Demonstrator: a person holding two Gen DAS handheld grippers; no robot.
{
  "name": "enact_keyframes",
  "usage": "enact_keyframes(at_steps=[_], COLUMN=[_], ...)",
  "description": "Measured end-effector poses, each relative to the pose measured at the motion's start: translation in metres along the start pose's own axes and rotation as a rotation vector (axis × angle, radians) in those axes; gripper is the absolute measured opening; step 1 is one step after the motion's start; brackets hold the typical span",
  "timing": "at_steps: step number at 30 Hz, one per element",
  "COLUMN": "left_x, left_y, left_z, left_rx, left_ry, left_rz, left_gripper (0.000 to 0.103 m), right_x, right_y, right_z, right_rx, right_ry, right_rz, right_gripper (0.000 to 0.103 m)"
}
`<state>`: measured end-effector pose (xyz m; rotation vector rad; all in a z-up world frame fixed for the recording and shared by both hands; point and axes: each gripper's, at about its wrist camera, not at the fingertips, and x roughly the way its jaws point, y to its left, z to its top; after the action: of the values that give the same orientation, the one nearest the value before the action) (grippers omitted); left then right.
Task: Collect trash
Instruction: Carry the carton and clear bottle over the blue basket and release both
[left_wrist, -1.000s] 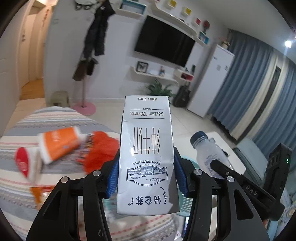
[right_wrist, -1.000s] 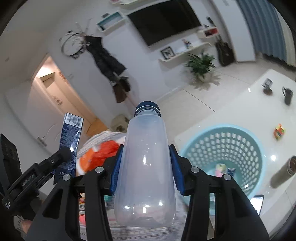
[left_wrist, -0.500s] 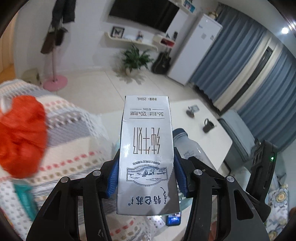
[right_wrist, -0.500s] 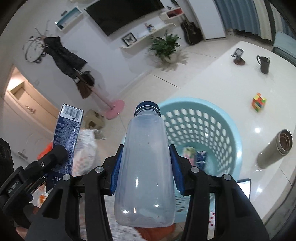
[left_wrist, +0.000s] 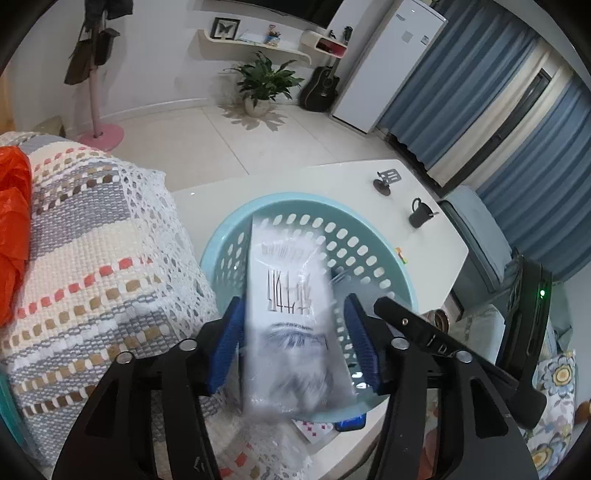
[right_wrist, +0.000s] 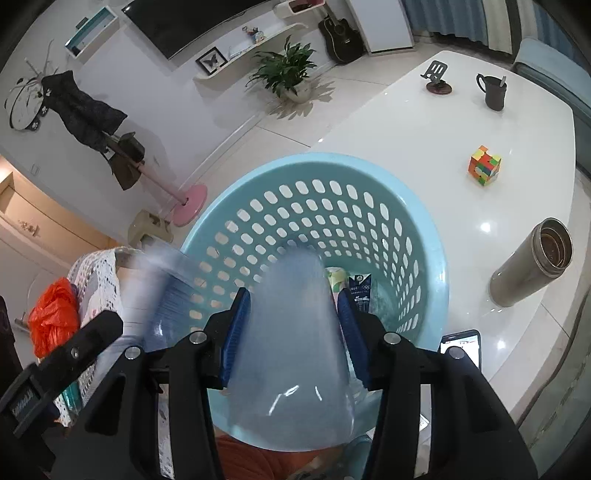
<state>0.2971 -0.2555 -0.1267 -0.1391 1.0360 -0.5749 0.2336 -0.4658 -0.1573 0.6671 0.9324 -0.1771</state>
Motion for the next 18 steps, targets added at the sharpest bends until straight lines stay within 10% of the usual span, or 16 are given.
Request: enact_keyframes(at_steps=[18], left_x=[-0.072], left_y=[0.016], left_z=[-0.023], left_rx=[-0.021], left_ry=[-0.112], left_rz=[-0.009], left_gripper=[0.067], right_x=[-0.040], right_y=[0.046], right_z=[-0.013], right_rx=[-0.097], right_ry=[-0.037], right_rz=[0.073], right_gripper=[0.050])
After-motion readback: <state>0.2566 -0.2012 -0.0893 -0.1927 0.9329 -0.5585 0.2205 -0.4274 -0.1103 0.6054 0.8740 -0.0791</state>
